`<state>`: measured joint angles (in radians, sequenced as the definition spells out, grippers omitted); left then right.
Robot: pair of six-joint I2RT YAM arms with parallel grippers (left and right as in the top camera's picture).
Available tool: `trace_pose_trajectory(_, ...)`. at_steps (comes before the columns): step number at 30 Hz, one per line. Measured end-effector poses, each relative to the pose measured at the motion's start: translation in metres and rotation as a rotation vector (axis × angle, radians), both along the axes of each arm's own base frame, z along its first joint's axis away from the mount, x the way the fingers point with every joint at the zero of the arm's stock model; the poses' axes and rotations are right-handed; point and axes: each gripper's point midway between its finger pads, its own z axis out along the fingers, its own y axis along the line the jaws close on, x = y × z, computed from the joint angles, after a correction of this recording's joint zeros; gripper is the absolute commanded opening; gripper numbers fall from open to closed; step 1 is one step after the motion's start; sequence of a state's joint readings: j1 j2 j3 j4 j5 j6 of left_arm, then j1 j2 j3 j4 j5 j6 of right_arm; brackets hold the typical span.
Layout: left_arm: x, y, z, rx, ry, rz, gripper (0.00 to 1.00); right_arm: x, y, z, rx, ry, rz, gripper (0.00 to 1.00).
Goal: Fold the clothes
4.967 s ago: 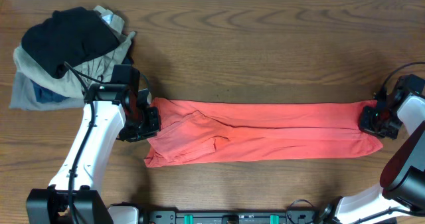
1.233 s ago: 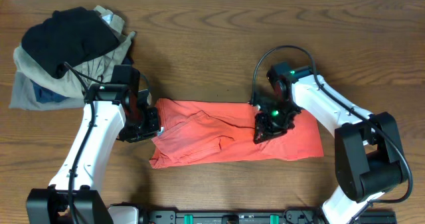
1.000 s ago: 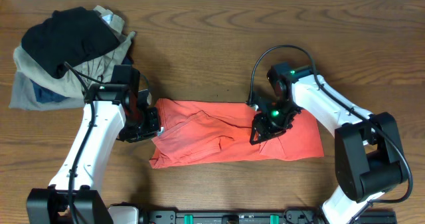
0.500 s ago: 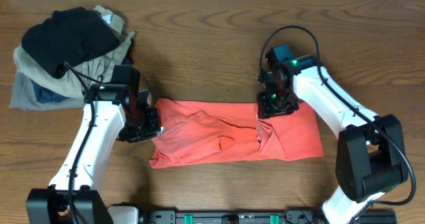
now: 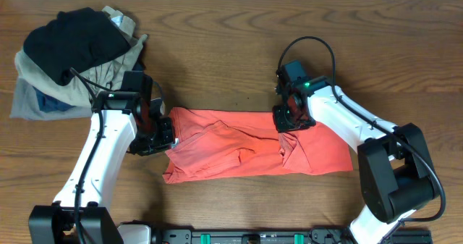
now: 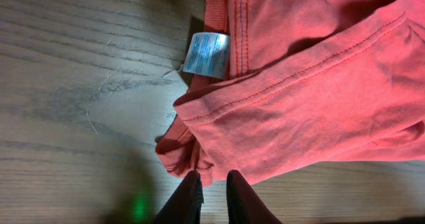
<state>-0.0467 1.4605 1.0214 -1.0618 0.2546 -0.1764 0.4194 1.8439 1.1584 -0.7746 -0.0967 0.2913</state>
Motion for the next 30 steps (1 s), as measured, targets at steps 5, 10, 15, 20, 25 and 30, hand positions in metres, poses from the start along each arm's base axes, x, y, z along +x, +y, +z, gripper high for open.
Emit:
trace_pose_trajectory(5,0.0,0.0,0.0,0.0,0.0,0.0,0.16,0.009,-0.002,0.0,-0.01,-0.038,-0.044,0.01)
trace_pose_trajectory(10,0.0,0.0,0.0,0.0,0.0,0.0,0.16,0.015,0.001,0.0,0.002,-0.061,-0.045,0.01)
trace_pose_trajectory(15,0.0,0.0,0.0,0.0,0.0,0.0,0.16,0.031,0.025,0.007,0.123,-0.123,-0.009,0.01)
trace_pose_trajectory(20,0.0,0.0,0.0,0.0,0.0,0.0,0.17,0.026,0.033,0.009,0.168,-0.101,0.014,0.41)
trace_pose_trajectory(25,0.0,0.0,0.0,0.0,-0.001,-0.001,0.41,-0.001,0.023,0.004,0.134,0.015,0.013,0.38)
trace_pose_trajectory(30,0.006,0.0,0.0,-0.001,-0.026,-0.016,0.49,-0.004,0.019,0.026,0.135,-0.013,0.01,0.44)
